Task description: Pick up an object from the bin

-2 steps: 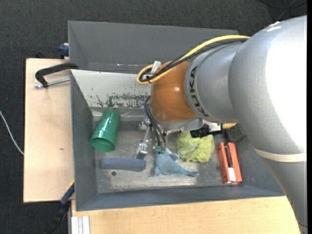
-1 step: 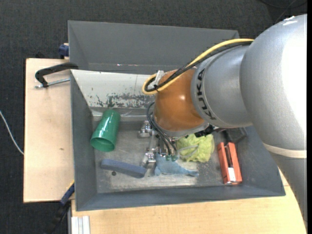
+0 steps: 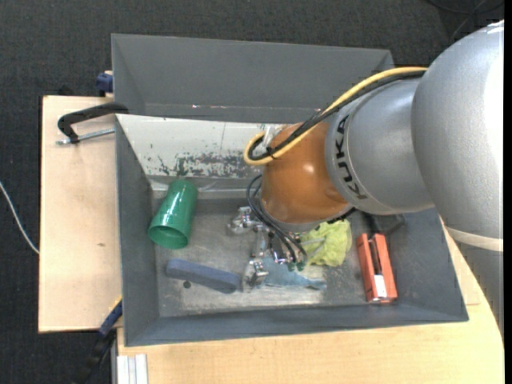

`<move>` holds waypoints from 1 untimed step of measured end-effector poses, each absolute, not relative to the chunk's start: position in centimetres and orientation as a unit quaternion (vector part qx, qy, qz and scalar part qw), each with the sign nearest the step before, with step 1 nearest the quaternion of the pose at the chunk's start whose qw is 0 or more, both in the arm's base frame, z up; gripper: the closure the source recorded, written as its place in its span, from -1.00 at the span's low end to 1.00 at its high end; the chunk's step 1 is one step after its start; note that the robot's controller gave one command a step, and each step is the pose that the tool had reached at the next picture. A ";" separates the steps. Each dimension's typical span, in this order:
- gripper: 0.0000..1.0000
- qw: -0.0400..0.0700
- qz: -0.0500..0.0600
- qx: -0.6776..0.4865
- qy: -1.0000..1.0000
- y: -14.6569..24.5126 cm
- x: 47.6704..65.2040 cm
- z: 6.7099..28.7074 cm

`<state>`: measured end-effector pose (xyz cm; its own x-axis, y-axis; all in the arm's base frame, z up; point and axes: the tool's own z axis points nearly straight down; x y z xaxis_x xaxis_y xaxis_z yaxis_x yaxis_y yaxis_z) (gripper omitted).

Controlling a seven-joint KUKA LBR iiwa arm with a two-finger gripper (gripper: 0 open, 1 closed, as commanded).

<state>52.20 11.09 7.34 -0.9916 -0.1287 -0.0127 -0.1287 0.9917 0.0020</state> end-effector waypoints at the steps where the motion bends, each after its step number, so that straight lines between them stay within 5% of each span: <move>1: -1.00 0.005 0.003 0.024 1.000 11.1 51.2 7.3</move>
Offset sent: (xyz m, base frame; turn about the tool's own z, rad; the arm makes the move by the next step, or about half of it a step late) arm -0.0245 -0.0012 -0.0034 0.0412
